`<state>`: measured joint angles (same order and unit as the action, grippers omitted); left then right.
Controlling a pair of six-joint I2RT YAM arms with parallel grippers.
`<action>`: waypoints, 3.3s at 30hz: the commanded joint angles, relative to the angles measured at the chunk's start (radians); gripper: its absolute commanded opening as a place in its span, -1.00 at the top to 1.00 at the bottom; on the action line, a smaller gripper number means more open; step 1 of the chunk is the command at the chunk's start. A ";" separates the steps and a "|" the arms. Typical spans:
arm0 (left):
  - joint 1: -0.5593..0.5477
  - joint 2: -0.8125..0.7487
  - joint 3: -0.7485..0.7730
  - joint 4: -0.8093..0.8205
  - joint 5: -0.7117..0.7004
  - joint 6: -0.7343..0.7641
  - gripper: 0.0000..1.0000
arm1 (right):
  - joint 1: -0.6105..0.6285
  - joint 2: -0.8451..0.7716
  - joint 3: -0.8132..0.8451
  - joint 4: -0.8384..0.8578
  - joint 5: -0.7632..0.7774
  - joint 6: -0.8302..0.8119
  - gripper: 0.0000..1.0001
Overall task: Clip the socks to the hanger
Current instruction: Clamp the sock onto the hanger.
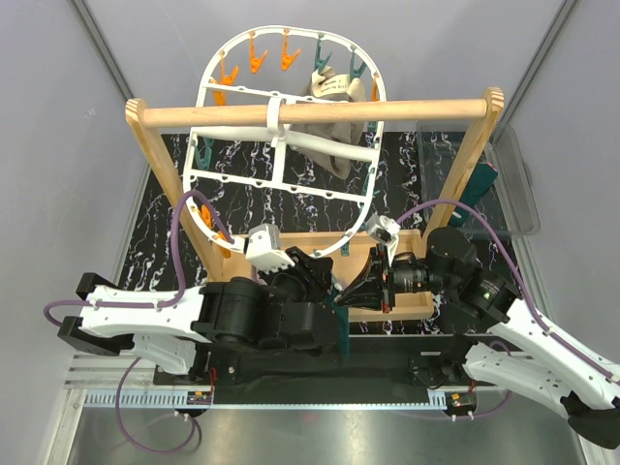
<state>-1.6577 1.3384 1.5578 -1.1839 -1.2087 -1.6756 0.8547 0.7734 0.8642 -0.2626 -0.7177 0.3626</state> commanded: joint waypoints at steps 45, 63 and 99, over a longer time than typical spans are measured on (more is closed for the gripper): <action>0.003 -0.031 0.004 0.024 -0.015 -0.018 1.00 | 0.020 -0.020 0.053 -0.063 0.119 -0.031 1.00; 0.001 -0.031 0.002 0.029 -0.014 -0.013 1.00 | 0.020 -0.008 0.059 -0.102 0.153 -0.042 1.00; 0.001 -0.028 0.002 0.043 -0.005 0.007 1.00 | 0.020 0.021 0.151 -0.038 0.126 -0.050 1.00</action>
<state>-1.6577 1.3342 1.5578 -1.1713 -1.2076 -1.6665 0.8677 0.8074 0.9615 -0.3668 -0.6098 0.3317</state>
